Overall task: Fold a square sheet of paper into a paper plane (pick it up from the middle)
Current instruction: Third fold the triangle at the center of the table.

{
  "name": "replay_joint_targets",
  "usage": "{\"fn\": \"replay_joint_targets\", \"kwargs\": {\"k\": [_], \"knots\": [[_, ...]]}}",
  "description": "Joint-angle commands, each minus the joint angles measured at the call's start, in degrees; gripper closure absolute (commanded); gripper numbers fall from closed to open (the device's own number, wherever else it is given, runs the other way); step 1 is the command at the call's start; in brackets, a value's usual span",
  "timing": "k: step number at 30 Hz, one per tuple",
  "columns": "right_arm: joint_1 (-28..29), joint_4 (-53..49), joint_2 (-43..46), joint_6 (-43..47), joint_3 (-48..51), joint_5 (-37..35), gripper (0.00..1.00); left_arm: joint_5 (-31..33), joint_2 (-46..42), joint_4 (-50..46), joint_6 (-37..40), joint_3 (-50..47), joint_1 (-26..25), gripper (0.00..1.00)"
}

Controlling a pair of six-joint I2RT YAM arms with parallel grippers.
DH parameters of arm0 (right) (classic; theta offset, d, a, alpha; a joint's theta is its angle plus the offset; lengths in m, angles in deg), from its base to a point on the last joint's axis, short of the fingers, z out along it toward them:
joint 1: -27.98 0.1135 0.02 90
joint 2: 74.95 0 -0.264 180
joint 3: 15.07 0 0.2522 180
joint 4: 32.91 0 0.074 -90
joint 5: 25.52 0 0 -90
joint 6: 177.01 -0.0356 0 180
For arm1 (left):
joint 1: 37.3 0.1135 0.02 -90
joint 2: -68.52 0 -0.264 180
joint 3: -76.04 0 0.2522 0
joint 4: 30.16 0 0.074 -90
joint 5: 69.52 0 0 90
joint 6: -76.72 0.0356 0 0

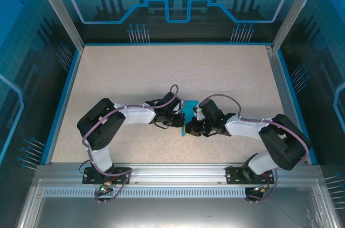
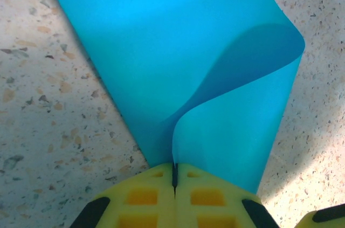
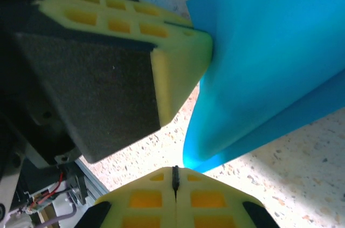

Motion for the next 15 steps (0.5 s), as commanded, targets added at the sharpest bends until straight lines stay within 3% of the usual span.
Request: {"fn": "replay_joint_targets", "kwargs": {"k": [1,15], "knots": [[0.7,3.3,-1.1,-2.6,0.4,-1.5,0.98,-1.0,1.8,-1.9,-0.1,-1.5,0.3,1.0],[1.5,3.8,-4.7,-2.4,-0.5,-1.9,0.97,-1.5,1.8,-1.9,0.1,-1.3,0.3,1.0]]}}
